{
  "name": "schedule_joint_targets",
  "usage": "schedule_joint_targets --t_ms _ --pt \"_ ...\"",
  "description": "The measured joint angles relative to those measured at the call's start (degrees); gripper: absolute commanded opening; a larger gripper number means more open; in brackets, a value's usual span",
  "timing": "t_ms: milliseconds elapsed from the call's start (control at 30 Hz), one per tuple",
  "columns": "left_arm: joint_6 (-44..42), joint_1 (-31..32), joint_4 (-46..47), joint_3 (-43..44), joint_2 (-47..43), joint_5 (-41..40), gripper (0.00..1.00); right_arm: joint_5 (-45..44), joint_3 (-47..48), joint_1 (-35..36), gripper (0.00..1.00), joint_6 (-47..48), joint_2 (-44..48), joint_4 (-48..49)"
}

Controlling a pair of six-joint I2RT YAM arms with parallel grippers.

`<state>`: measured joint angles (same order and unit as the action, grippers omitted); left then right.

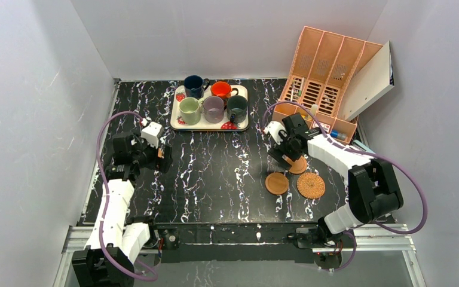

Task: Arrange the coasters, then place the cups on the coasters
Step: Move the coaster to the center of the board.

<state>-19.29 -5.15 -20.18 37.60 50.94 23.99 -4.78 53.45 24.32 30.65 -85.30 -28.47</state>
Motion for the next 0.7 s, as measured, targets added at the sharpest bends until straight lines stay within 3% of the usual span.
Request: schedule_joint_targets --t_ms 700 --pt "0.17 0.0 0.48 -0.79 0.09 0.94 0.98 -4.85 -2.16 13.55 0.99 4.28 -3.5 -0.04"
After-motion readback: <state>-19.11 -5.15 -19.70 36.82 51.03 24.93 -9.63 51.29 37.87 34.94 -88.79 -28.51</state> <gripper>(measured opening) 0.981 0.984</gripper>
